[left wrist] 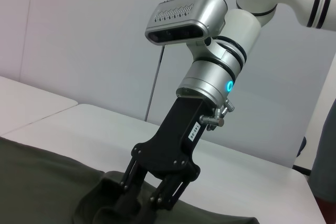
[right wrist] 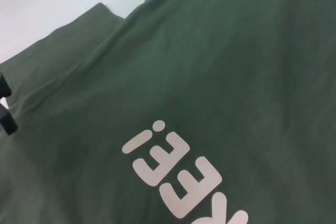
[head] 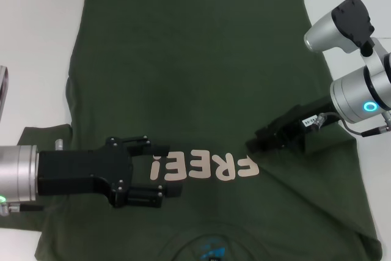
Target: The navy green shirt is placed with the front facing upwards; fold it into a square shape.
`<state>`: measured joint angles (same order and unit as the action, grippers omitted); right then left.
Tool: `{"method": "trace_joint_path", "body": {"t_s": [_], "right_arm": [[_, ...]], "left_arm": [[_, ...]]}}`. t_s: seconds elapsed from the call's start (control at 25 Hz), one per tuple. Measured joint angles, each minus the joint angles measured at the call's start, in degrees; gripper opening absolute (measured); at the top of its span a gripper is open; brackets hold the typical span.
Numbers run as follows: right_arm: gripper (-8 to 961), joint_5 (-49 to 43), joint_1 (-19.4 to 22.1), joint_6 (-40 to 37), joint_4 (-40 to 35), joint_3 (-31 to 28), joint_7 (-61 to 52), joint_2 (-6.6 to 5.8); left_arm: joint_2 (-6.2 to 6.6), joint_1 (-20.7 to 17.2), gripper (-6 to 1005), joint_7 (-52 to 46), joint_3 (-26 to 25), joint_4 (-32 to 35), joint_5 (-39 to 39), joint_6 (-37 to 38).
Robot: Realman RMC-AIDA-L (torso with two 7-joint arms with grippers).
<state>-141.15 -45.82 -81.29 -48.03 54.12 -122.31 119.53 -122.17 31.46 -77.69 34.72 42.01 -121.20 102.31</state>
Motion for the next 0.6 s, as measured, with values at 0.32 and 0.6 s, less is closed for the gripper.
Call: {"method": "trace_joint_path", "body": {"t_s": [0.32, 0.6], "right_arm": [[483, -0.1, 0.5, 0.3, -1.1, -1.2, -0.2, -1.11], [616, 5.8, 3.6, -1.7, -1.3, -10.3, 7.6, -2.79]], "left_arm": [[-0.1, 0.0, 797, 0.0, 0.0, 0.0, 0.0, -0.2], [-0.18, 0.0, 795, -0.5, -0.3, -0.1, 0.1, -1.4]]}}
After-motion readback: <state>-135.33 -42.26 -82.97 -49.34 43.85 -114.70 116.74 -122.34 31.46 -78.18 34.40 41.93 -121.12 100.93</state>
